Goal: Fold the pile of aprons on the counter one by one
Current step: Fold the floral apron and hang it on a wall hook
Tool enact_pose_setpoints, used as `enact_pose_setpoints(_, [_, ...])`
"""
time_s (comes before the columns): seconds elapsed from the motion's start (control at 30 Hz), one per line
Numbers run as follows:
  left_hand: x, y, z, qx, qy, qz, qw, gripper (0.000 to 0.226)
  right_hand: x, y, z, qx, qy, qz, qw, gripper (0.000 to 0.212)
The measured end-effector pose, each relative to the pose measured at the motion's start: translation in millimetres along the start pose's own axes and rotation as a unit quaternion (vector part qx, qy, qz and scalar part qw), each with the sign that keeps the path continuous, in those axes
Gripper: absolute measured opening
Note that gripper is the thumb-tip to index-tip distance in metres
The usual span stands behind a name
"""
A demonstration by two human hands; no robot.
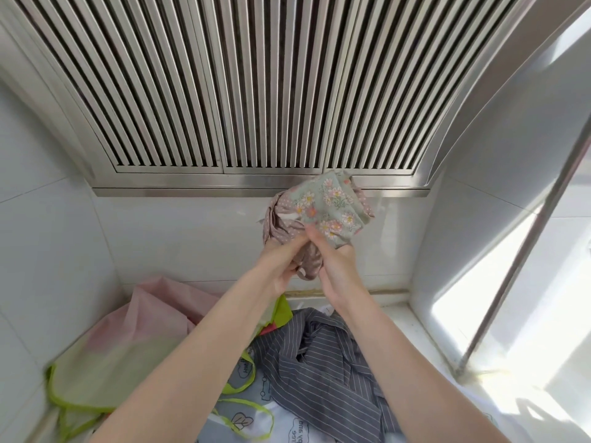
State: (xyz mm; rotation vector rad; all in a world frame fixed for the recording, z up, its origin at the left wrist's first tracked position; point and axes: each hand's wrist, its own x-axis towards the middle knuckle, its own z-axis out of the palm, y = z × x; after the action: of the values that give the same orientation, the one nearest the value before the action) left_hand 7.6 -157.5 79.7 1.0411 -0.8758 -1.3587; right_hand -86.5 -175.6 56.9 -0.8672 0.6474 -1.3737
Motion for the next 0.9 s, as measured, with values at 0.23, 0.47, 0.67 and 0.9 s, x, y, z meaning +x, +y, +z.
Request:
enact_pose_setpoints(0.23, [-15.0, 7.8, -17.1, -0.108, -0.135, 0.033, 0.984, 0.032, 12.5, -9.6, -0.8, 0.095, 0.049, 0.066, 0.992, 0.034])
enact_pose_setpoints(0.47, [-13.1, 29.2, -26.1, -0.092, -0.106, 0.108, 0.984, 0.029, 10.5, -22.0, 6.6, 0.111, -0.021, 0.110, 0.987, 0.029])
enact_pose_setpoints(0.67, [-13.7, 29.2, -12.6, 0.154, -0.053, 0.225, 0.961, 0.029, 16.9, -36.1, 15.5, 0.101, -0.039, 0.111, 0.988, 0.032])
enact_pose_setpoints(0.9, [-17.3, 36.1, 5.4, 0.376, -0.043, 0.236, 0.895, 0.038, 26.5, -38.6, 16.0, 0.061, 0.024, 0.133, 0.989, 0.038])
